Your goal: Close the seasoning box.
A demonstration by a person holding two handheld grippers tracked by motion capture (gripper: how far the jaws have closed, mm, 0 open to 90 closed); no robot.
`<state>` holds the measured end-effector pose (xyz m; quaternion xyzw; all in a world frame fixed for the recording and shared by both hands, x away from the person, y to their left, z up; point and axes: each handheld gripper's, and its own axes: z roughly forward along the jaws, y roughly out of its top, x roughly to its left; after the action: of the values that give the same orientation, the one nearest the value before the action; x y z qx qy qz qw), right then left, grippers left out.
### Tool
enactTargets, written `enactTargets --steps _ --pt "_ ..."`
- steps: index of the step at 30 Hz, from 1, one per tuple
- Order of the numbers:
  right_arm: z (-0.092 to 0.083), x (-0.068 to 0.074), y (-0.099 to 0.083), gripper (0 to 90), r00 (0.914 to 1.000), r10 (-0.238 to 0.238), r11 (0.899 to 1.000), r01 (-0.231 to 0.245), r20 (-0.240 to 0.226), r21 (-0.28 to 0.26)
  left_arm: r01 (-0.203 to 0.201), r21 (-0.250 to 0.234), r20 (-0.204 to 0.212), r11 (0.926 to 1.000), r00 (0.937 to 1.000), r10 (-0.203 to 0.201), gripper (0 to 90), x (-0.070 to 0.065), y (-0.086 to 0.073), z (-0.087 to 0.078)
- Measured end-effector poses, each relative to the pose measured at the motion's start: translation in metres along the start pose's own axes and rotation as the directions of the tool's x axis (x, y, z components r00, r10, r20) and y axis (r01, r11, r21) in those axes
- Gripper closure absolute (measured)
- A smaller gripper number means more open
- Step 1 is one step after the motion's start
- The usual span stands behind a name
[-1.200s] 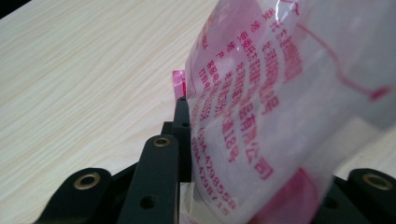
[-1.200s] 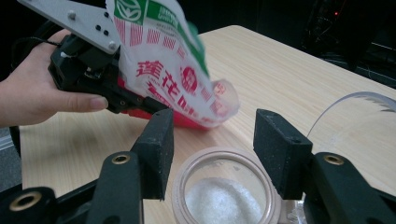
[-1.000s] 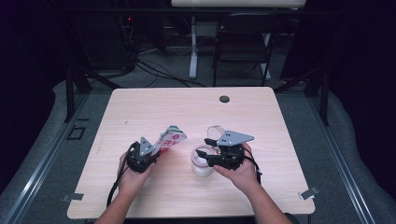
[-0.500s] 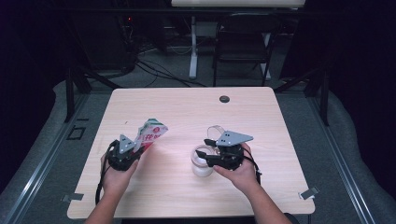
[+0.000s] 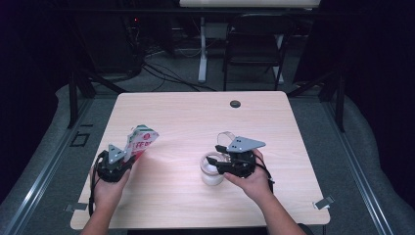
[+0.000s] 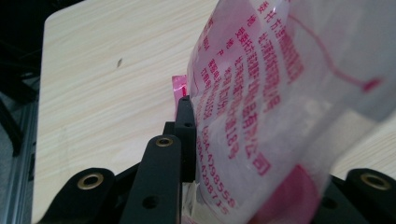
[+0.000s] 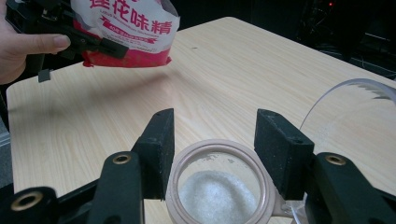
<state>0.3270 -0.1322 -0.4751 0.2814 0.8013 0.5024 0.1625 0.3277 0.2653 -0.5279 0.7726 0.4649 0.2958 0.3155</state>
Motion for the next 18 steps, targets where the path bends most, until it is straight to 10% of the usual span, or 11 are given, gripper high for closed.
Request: enactTargets --steps 18 --pt "0.004 0.005 0.0 52.6 0.9982 -0.007 0.999 0.009 -0.06 0.035 0.043 0.003 -0.081 0.999 0.9958 -0.043 75.3 0.009 -0.017 0.005"
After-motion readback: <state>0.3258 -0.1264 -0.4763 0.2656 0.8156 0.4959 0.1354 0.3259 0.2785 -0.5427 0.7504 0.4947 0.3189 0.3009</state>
